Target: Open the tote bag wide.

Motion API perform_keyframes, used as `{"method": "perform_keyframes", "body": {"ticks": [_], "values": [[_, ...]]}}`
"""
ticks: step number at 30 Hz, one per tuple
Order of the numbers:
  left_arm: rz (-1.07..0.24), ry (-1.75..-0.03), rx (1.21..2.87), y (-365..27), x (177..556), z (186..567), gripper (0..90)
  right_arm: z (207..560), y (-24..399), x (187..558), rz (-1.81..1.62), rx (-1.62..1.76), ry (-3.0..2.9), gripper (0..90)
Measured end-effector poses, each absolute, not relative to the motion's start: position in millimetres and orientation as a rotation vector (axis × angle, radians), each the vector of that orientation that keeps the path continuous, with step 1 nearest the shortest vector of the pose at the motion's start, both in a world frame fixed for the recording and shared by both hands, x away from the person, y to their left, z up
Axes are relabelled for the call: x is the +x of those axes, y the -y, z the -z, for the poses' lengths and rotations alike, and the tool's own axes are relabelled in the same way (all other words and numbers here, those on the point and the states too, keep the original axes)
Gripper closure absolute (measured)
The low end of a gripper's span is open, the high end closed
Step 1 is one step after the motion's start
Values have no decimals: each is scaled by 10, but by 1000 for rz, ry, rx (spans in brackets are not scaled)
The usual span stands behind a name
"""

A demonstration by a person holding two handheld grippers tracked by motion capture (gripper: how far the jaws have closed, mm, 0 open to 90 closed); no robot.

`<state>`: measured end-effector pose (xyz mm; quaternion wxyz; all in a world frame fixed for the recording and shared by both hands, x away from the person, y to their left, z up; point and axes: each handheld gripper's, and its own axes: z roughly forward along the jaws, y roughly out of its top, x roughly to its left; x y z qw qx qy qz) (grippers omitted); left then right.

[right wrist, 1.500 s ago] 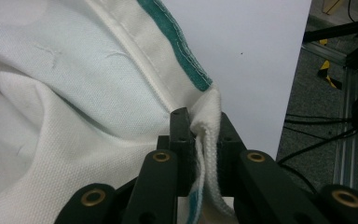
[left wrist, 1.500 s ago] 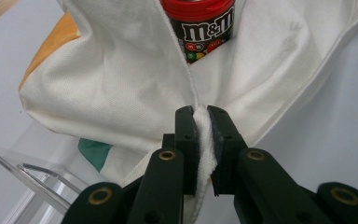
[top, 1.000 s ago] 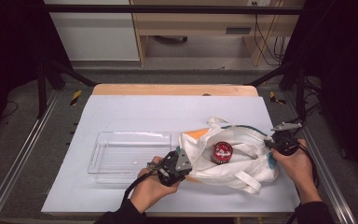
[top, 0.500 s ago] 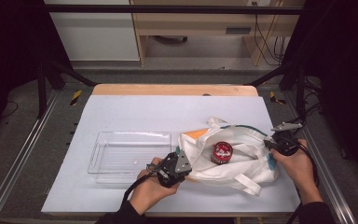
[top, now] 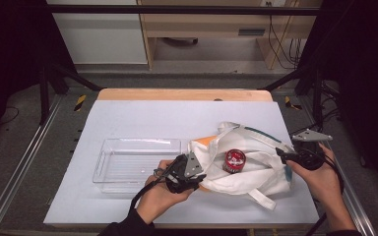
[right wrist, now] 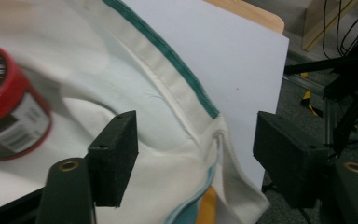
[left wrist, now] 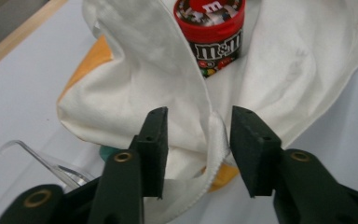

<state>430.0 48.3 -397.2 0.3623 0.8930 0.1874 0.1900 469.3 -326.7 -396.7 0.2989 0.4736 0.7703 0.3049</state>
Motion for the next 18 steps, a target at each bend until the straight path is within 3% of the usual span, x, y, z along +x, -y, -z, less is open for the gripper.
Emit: {"method": "perform_keyframes", "body": {"ticks": [7,18], "values": [[-517,-489,2305,-487,4364,3864,419,3849,2964,4415,-870,1156,-2083,240],[-558,-499,2304,-460,4528,3705,353,3773,2658,4178,-940,1079,-2098,199]]}}
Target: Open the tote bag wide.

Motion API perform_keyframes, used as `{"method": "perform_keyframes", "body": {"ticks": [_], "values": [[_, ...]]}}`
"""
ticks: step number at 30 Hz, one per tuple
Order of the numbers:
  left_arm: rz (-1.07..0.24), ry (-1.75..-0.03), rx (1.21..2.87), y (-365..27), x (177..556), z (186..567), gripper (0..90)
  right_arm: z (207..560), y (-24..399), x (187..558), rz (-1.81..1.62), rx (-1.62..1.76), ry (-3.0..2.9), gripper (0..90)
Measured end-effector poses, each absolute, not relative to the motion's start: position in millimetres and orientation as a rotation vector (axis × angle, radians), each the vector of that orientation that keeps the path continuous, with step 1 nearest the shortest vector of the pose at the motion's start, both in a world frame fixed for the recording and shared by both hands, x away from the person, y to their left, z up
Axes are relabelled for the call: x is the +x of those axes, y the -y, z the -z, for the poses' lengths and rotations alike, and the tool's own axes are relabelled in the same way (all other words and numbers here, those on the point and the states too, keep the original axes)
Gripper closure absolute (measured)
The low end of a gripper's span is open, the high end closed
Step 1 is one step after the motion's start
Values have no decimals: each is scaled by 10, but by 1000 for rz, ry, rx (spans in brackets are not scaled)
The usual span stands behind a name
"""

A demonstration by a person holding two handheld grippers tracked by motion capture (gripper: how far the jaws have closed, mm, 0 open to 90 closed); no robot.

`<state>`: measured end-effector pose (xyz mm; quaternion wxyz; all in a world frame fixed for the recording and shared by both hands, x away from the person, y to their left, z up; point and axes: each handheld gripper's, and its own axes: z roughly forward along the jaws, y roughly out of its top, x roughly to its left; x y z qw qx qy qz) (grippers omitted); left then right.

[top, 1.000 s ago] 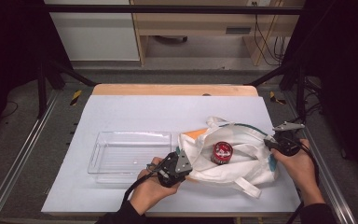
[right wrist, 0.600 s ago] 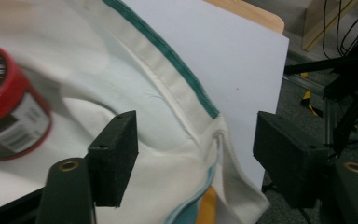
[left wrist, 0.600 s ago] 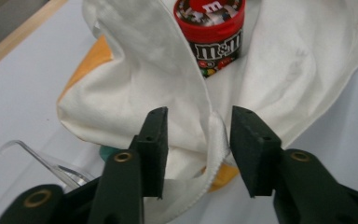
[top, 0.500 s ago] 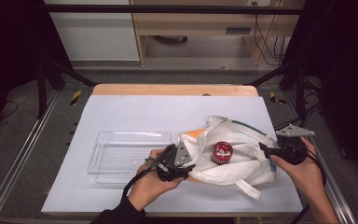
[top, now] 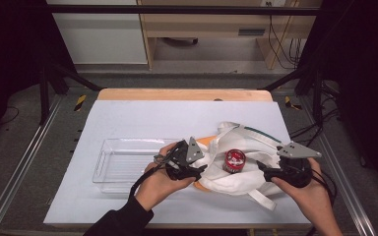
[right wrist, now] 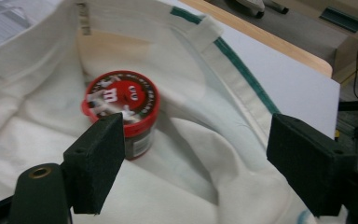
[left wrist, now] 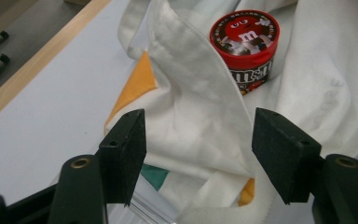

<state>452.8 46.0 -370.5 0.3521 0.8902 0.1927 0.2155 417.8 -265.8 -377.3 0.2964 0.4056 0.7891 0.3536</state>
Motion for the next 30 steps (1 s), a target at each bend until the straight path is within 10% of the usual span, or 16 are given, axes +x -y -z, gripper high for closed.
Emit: {"method": "perform_keyframes", "body": {"ticks": [30], "values": [[-610,-499,2256,-324,4899,3354,324,3967,2104,3821,-998,930,-2215,202]]}}
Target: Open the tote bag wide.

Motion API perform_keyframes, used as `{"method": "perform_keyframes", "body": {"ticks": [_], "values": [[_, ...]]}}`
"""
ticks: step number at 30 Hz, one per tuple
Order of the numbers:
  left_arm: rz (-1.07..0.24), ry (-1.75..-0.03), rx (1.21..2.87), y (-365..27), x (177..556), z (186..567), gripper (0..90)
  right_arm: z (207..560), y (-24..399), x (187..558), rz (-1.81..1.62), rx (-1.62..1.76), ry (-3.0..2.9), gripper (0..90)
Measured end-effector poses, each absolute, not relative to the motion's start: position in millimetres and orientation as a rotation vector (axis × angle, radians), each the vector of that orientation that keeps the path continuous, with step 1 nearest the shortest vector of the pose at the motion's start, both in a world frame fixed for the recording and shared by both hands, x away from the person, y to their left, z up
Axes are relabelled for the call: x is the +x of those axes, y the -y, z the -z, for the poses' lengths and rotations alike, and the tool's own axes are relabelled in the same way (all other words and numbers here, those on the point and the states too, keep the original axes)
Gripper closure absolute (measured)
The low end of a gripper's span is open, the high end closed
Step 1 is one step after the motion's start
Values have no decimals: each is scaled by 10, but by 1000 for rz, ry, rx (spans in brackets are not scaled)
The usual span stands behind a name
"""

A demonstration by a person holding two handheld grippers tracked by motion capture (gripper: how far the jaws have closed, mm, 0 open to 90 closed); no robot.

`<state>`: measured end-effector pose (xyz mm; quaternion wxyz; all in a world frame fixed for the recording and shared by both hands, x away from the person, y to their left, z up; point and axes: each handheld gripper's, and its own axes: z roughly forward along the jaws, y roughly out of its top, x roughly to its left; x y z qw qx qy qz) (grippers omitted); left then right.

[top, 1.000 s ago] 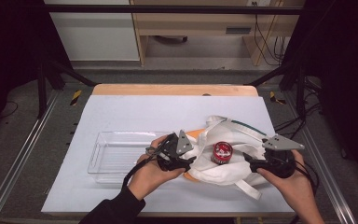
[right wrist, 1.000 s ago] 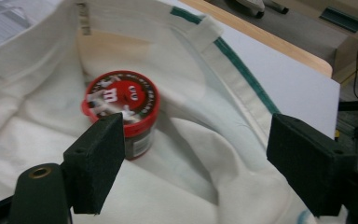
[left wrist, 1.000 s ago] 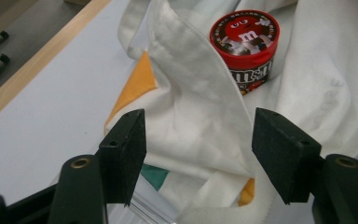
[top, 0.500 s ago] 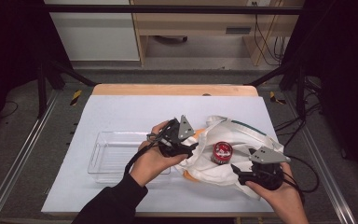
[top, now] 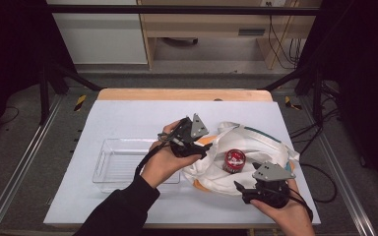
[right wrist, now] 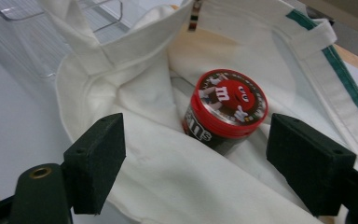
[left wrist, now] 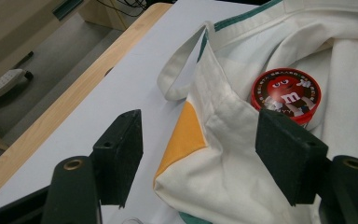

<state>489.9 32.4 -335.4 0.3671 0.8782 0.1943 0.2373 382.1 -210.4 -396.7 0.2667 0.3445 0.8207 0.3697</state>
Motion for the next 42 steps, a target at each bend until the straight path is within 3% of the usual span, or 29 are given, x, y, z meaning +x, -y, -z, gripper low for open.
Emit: {"method": "perform_keyframes", "body": {"ticks": [15,22,33,38,42], "values": [[-533,-497,2265,29,5163,3417,342,4134,1892,3664,-1001,869,-2315,248],[-520,-475,2299,195,5261,3469,391,4248,1838,3645,-996,853,-2340,332],[-488,-474,2344,375,5355,3605,436,4347,1777,3613,-936,825,-2383,330],[-492,-488,2364,388,5413,3662,517,4405,1731,3604,-893,784,-2405,292],[-475,-491,2381,355,5461,3671,647,4465,1712,3625,-854,787,-2415,246]]}}
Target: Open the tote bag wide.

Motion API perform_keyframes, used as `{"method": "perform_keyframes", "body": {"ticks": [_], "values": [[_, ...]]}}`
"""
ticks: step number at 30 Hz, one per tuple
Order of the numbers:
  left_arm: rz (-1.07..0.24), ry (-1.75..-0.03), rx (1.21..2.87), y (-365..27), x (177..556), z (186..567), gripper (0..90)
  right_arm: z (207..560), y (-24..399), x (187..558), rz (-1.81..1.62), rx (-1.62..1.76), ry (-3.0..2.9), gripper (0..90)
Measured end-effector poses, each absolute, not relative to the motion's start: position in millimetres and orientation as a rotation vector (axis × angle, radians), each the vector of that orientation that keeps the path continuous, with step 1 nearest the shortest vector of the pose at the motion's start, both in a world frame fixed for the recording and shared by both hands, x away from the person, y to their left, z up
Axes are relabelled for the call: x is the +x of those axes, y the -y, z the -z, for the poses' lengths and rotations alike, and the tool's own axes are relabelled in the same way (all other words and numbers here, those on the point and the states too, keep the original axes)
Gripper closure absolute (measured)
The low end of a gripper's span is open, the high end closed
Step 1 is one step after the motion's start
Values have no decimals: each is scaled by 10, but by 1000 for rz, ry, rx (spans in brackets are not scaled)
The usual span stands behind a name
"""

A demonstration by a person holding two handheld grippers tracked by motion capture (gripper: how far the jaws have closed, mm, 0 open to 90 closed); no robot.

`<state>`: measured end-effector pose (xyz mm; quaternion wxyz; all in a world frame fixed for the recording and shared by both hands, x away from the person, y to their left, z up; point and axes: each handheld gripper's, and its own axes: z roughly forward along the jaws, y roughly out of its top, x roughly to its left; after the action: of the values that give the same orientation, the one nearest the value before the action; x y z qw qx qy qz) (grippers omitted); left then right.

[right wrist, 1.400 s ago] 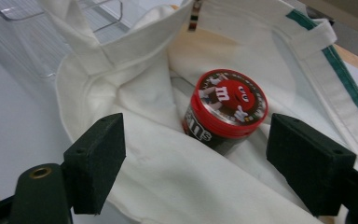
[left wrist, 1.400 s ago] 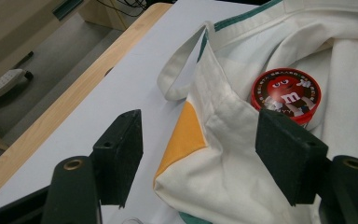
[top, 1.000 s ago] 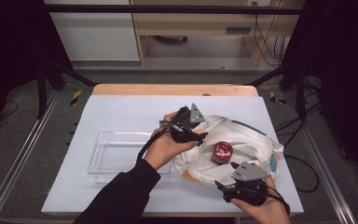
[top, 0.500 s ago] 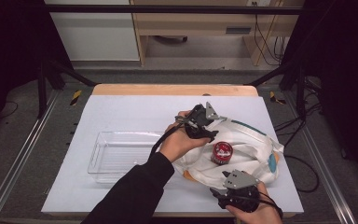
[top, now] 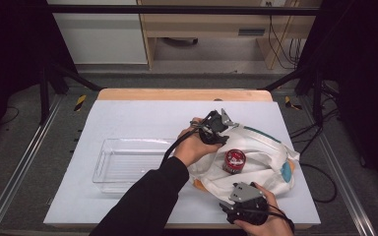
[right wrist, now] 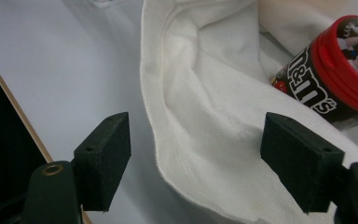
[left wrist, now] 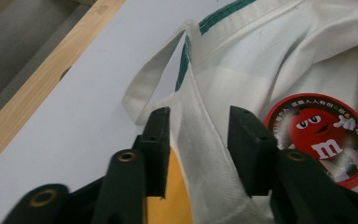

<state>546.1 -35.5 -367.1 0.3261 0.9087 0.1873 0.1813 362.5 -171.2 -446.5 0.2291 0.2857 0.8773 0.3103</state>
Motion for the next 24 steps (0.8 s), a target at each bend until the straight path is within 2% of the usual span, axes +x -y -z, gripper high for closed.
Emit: {"method": "perform_keyframes", "body": {"ticks": [3,8,12,19,22,24], "values": [[-473,-502,2391,318,5492,3669,760,4478,1704,3621,-837,778,-2409,265],[-492,-533,2375,241,5531,3642,846,4451,1736,3605,-833,772,-2363,419],[-501,-553,2363,178,5558,3624,867,4416,1772,3606,-863,779,-2347,564],[-504,-570,2352,78,5583,3607,880,4379,1792,3605,-888,770,-2335,730],[-513,-582,2339,33,5593,3583,882,4365,1813,3610,-921,776,-2364,857],[-516,-592,2336,2,5593,3548,883,4352,1832,3608,-949,771,-2380,888]]}}
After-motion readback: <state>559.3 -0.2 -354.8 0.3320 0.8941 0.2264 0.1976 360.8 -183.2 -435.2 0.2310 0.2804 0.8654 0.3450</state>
